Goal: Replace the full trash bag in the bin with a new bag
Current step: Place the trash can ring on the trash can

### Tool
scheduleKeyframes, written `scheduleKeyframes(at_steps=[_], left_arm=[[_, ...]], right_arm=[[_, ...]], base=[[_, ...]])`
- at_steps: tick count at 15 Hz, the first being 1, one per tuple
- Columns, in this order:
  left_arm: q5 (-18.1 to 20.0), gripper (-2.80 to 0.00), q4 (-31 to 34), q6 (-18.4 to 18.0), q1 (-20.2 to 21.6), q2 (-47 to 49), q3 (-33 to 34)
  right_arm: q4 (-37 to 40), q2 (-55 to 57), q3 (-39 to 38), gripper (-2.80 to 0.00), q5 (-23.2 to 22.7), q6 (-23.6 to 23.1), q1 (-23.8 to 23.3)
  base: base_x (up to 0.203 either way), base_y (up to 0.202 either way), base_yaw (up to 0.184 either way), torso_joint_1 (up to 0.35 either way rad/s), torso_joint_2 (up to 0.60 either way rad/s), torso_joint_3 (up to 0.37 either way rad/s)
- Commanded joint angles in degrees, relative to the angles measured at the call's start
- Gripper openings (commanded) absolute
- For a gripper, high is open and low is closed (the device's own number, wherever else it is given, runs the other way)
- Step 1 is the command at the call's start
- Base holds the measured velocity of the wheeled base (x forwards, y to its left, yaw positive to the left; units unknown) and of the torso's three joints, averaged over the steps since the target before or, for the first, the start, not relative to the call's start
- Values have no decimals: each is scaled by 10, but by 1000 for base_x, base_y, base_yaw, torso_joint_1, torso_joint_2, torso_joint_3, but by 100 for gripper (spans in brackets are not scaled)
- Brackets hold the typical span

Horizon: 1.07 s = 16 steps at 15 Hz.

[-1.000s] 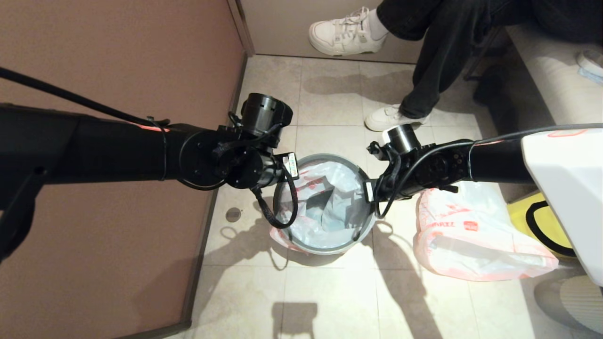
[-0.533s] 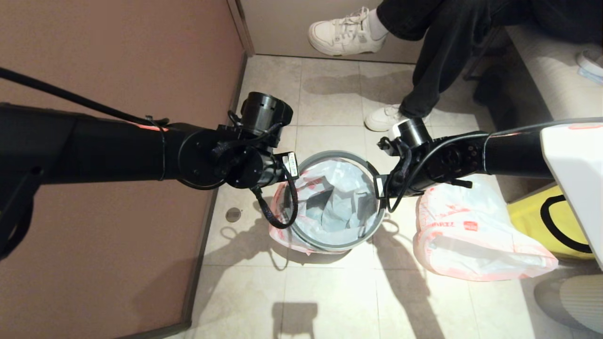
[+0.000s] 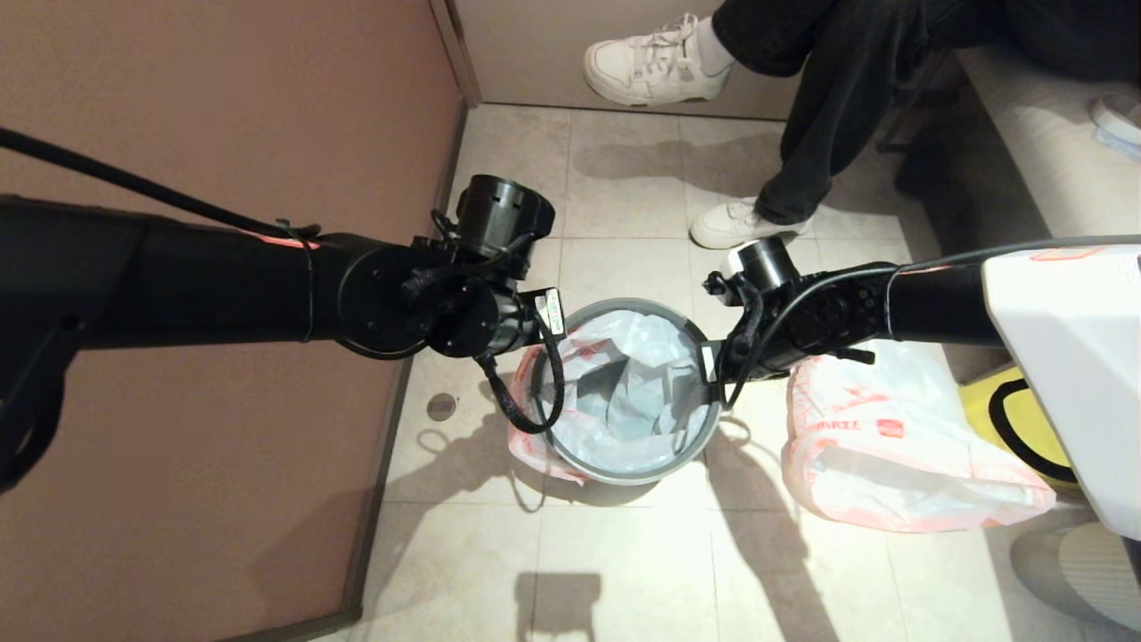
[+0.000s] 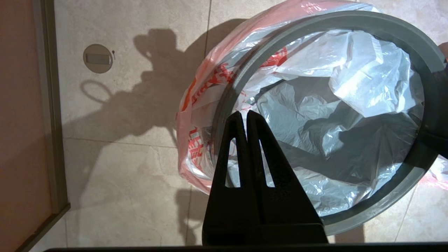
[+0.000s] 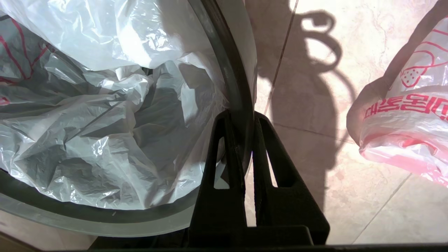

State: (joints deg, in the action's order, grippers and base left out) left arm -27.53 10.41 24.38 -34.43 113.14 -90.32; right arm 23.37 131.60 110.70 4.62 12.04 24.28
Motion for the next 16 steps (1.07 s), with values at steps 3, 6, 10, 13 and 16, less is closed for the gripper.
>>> scheduleKeyframes(at_steps=[3, 6, 10, 13, 16], left_arm=[[-2, -280, 0, 1, 0, 0, 1], [-2, -280, 0, 2, -4, 1, 1], [-3, -280, 0, 2, -5, 0, 1], [-4, -280, 0, 2, -7, -1, 1], [-5, -280, 0, 2, -9, -2, 2]], right_arm=[[1, 16, 6, -280, 1, 1, 3], [0, 16, 11, -280, 0, 1, 7], [4, 5, 17, -280, 0, 1, 9], [8, -1, 17, -280, 0, 1, 9], [12, -10, 16, -280, 1, 1, 9]], base=[[0, 0, 0, 0, 0, 0], [0, 0, 0, 0, 0, 0], [0, 0, 0, 0, 0, 0], [0, 0, 0, 0, 0, 0], [0, 0, 0, 0, 0, 0]])
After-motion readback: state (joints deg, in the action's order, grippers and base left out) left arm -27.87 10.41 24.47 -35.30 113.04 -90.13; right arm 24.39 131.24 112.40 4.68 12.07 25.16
